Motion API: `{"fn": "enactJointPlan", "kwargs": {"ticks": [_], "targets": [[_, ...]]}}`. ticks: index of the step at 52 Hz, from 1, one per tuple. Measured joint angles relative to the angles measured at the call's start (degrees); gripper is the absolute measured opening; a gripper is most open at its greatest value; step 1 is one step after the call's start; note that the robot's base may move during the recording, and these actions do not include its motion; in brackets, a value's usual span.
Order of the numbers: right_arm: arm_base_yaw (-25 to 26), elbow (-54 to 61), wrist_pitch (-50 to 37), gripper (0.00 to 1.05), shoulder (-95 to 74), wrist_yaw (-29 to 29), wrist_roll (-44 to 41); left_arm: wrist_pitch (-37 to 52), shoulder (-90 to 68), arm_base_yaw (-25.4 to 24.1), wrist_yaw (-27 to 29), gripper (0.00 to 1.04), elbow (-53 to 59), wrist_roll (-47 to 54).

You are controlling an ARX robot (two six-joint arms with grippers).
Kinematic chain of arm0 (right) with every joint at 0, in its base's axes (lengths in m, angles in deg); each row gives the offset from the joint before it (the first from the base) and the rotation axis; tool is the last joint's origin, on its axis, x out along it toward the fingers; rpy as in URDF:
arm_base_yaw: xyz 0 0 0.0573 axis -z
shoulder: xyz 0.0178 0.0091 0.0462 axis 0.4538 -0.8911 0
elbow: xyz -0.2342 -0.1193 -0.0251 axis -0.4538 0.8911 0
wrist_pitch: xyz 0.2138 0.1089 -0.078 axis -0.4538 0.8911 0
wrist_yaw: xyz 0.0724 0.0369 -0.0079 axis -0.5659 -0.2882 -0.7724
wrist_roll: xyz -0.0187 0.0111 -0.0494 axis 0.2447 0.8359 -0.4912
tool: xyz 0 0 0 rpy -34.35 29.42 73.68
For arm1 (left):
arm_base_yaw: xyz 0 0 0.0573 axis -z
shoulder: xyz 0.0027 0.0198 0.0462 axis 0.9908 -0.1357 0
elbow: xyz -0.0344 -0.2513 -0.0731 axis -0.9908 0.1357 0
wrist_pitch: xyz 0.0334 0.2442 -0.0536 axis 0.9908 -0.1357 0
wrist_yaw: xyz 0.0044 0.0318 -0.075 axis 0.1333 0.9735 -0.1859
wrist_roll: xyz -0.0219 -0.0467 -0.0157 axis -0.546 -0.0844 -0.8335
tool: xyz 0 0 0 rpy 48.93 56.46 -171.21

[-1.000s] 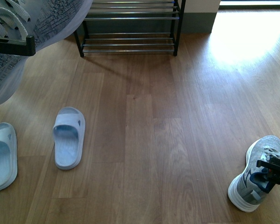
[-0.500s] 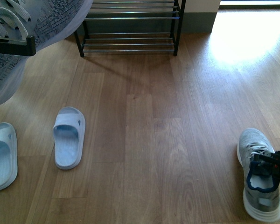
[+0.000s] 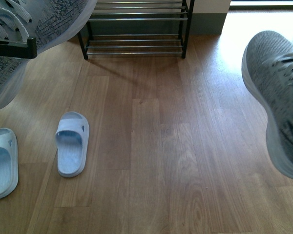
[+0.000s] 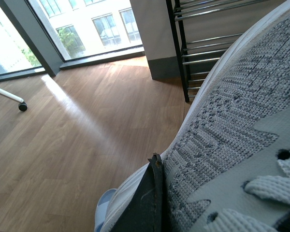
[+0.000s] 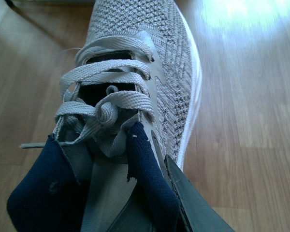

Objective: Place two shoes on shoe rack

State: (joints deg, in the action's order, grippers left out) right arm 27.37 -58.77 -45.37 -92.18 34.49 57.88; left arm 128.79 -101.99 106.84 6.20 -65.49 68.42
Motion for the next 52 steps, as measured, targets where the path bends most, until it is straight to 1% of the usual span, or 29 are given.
{"fn": "enactJointPlan", "kwargs": {"ticks": [4,7,11,13,17,24,34,52], "targets": [[-0.11,2.60,3.15,0.01,9.57,-1.68,-1.53,0.00,0.00,0.00,0.00,0.02,0.00,0.00],[-0.33,5.68,8.52,0.01,21.73,-6.10,-3.39,0.00,0.00,0.00,-0.04,0.02,0.00,0.00],[-0.22,9.22,14.58,0.01,34.84,-10.45,-4.92,0.00,0.00,0.00,0.00,0.02,0.00,0.00],[-0.13,10.49,16.61,0.01,40.19,-11.45,-5.38,0.00,0.00,-0.02,0.02,0.02,0.00,0.00],[0.04,11.69,17.66,0.01,47.41,-12.28,-5.95,0.00,0.00,-0.02,0.13,0.02,0.00,0.00],[0.04,11.58,17.64,0.01,50.69,-13.05,-6.21,0.00,0.00,0.07,-0.13,0.02,0.00,0.00],[0.15,11.67,17.70,0.01,50.71,-12.02,-6.27,0.00,0.00,0.07,0.33,0.02,0.00,0.00],[0.15,11.72,17.84,0.01,50.69,-12.37,-6.38,0.00,0.00,0.11,-0.07,0.02,0.02,0.00]]}}
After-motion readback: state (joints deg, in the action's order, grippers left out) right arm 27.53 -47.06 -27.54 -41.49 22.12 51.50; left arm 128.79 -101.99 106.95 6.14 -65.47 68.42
